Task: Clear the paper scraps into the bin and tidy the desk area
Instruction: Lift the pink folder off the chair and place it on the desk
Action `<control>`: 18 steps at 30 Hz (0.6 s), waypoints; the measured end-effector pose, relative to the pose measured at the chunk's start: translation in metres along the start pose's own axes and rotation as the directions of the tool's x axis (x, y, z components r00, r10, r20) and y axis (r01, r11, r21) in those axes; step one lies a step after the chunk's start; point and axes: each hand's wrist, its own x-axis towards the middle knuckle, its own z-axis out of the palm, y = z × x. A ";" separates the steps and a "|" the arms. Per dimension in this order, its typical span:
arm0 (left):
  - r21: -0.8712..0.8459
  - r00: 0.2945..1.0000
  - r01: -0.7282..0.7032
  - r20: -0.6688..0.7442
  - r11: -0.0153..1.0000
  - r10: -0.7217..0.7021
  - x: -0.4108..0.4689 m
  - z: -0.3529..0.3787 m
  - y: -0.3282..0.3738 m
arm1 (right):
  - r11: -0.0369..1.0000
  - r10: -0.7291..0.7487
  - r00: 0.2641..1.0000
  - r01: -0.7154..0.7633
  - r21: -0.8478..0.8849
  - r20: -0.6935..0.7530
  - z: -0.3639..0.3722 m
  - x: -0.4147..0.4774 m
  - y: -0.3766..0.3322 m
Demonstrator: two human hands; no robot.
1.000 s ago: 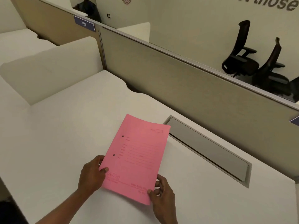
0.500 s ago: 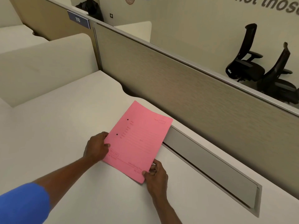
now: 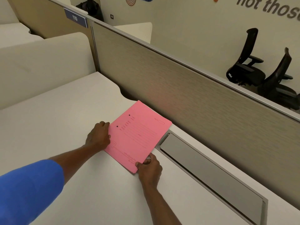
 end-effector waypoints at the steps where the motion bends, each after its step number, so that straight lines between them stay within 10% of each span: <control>1: 0.030 1.000 -0.024 0.011 0.999 0.024 0.002 -0.001 0.001 | 1.000 0.000 1.000 0.000 0.007 -0.012 0.004 0.001 -0.002; 18: 0.135 0.993 -0.090 0.093 0.987 0.078 0.019 0.020 0.023 | 0.936 -0.123 0.992 0.108 -0.336 -0.025 0.023 -0.008 -0.013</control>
